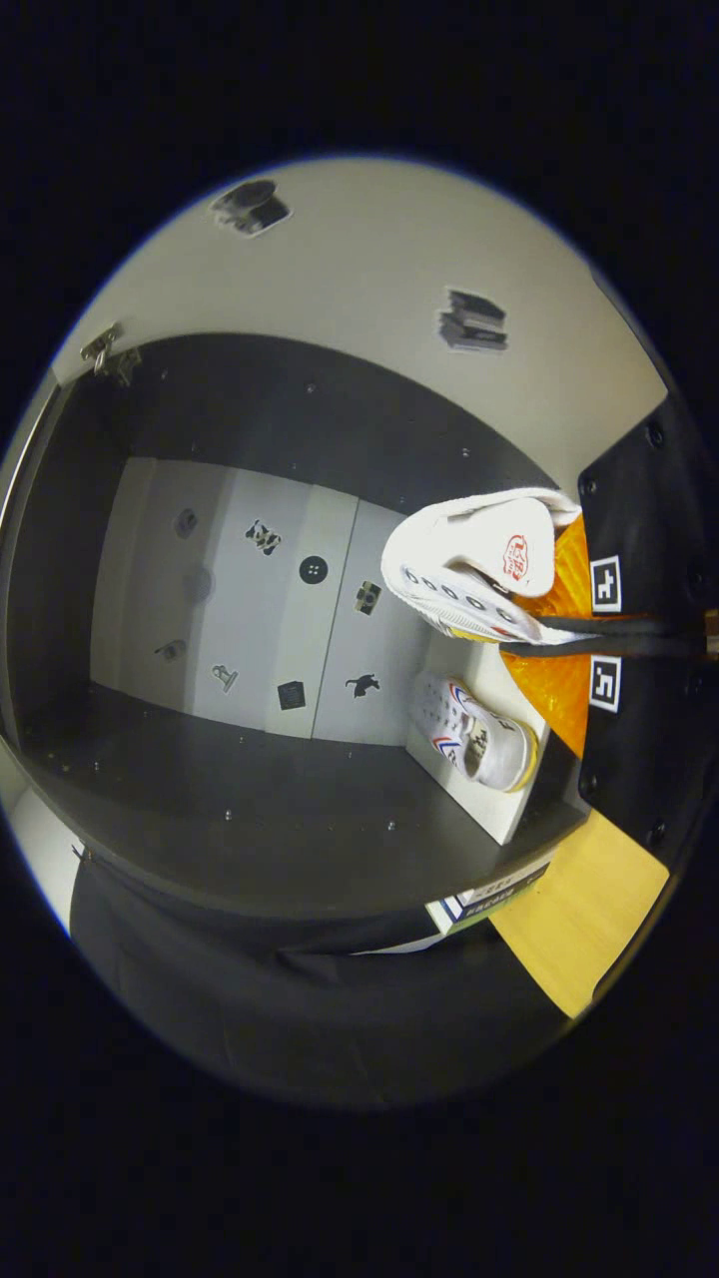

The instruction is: Open the shoe cabinet door, grab the shoes and put them into the shoe cabinet, then close the shoe cabinet door.

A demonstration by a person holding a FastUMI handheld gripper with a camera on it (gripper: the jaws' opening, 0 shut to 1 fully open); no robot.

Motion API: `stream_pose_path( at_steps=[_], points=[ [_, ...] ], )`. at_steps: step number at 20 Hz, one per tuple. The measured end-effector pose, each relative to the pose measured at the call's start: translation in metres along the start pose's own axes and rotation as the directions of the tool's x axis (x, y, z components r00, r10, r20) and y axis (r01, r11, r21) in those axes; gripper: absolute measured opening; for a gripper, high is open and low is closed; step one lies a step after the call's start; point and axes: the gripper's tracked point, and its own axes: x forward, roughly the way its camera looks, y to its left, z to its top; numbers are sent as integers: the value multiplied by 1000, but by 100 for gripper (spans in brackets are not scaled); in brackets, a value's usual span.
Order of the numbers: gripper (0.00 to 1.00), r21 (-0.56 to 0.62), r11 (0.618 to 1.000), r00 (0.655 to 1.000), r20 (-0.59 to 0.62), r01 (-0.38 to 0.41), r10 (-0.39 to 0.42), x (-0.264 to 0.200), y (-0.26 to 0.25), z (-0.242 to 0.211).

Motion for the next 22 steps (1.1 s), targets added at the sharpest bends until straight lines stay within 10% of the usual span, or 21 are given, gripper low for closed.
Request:
stream_pose_path(
  at_steps=[17,22],
  points=[
    [2,-104,995,975,-218,10,-32,180,-15,-37],
    [16,-100,995,966,-256,22,-47,185,-11,-50]
  ],
)
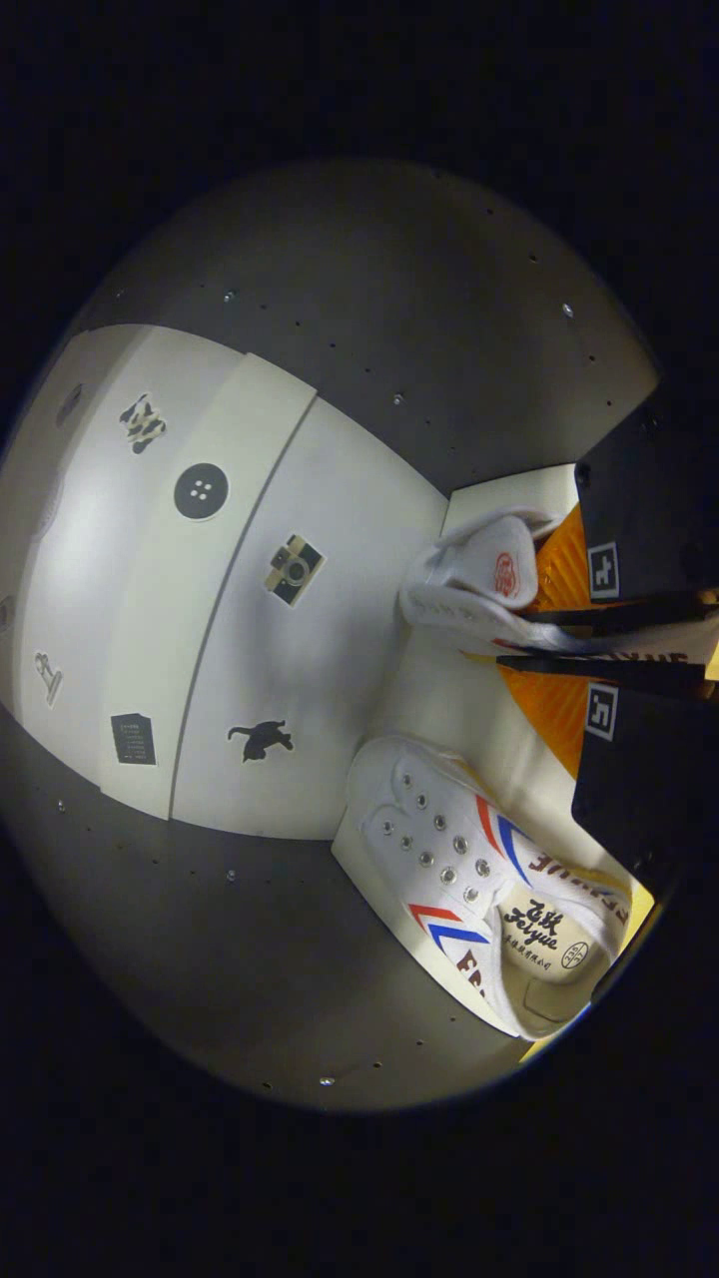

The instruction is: Open the shoe cabinet door, grab the shoes and put them into the shoe cabinet, then close the shoe cabinet door.

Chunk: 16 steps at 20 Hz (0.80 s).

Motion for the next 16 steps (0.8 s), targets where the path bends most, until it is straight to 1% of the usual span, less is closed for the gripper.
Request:
stream_pose_path(
  at_steps=[2,6,9,11,14,16],
  points=[
    [21,21,1000,1000,-8,-1,1,-5,-1,-1],
    [54,70,997,999,32,-33,31,-33,2,6],
    [84,95,995,996,89,-37,29,-67,0,17],
    [95,104,994,991,136,-30,16,-95,-2,25],
    [97,134,989,972,232,-57,25,-149,8,33],
    [98,136,988,947,319,-76,29,-191,20,33]
  ],
)
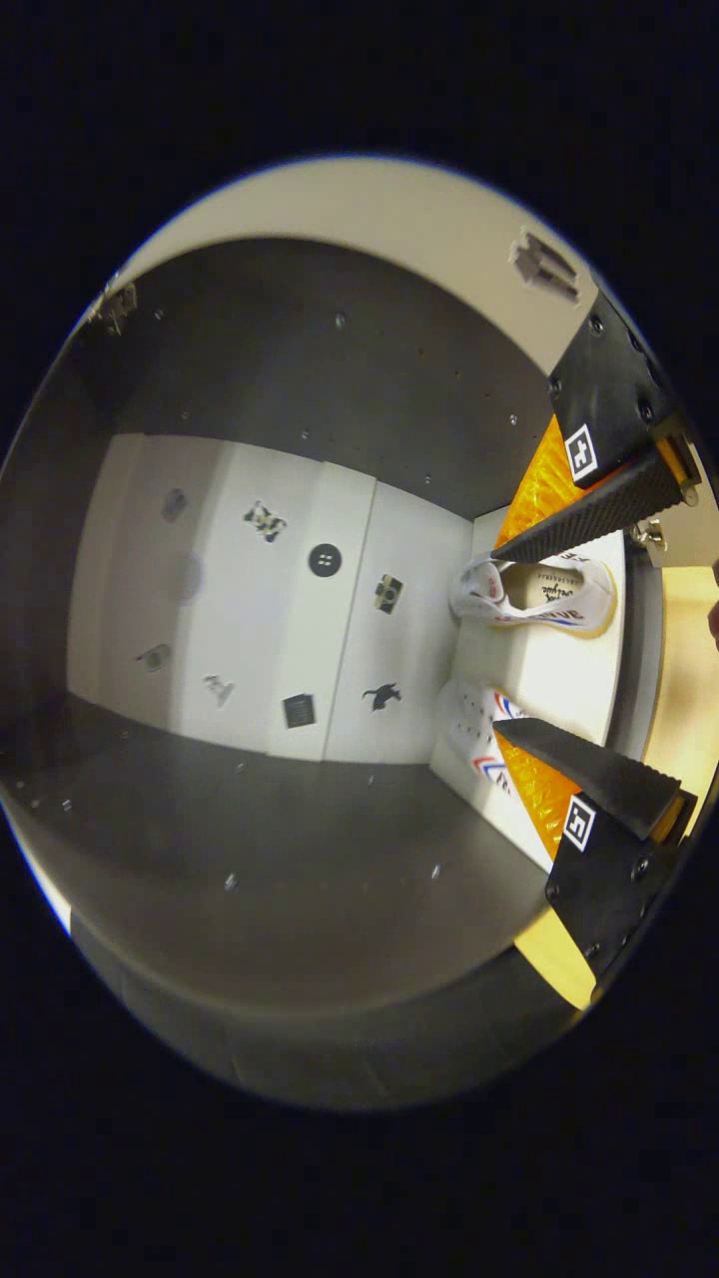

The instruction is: Open the shoe cabinet door, grab the shoes and put them into the shoe cabinet, then close the shoe cabinet door.

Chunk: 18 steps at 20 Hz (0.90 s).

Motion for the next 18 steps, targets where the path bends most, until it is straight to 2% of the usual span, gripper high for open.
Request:
stream_pose_path(
  at_steps=[3,7,12,14,17,18],
  points=[
    [98,13,999,994,102,-29,27,-68,21,-2],
    [98,37,996,982,176,-75,68,-167,40,-27],
    [98,-18,986,972,166,-165,166,-278,67,-73],
    [98,-32,983,972,145,-182,184,-310,62,-91],
    [97,43,967,959,146,-250,242,-350,48,-102],
    [97,65,968,962,147,-243,232,-358,30,-104]
  ],
)
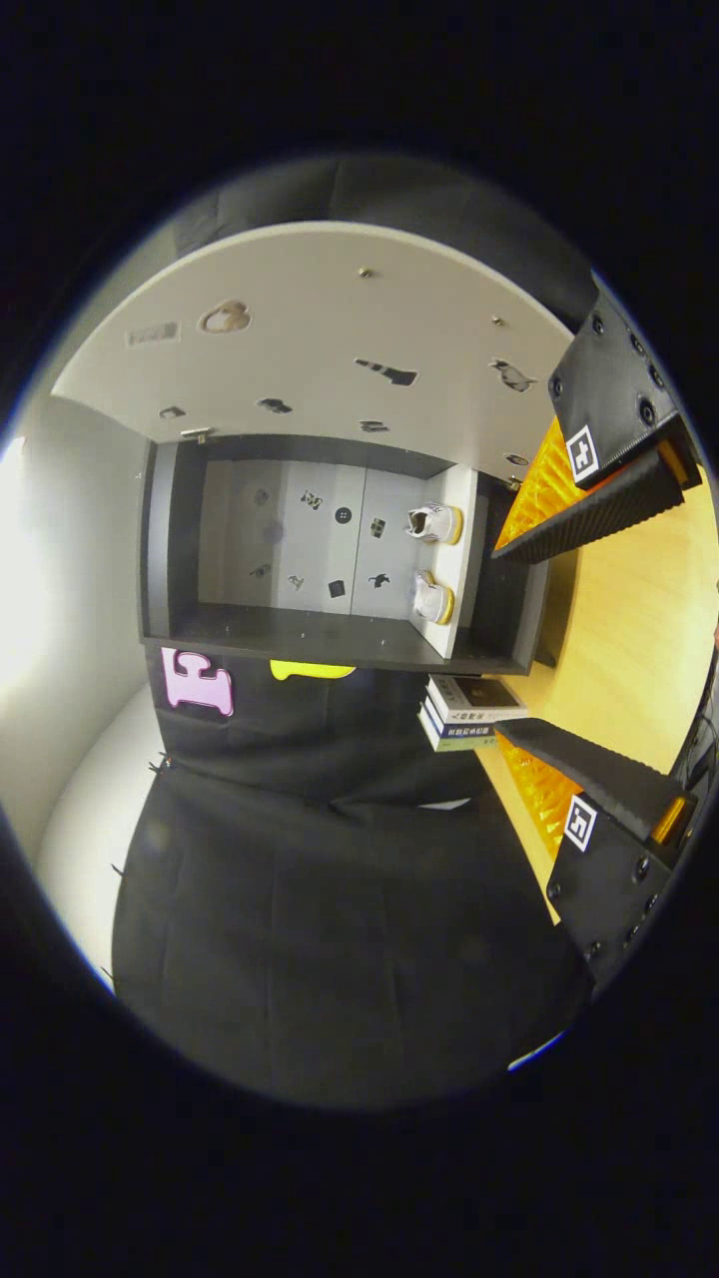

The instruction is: Open the shoe cabinet door, grab the shoes and put them into the shoe cabinet, then close the shoe cabinet door.

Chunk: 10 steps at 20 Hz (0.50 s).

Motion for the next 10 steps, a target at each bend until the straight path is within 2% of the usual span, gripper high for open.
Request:
stream_pose_path(
  at_steps=[6,10],
  points=[
    [97,50,993,993,29,109,-110,-63,-122,-1],
    [97,91,982,984,46,165,-170,-88,-204,-3]
  ],
)
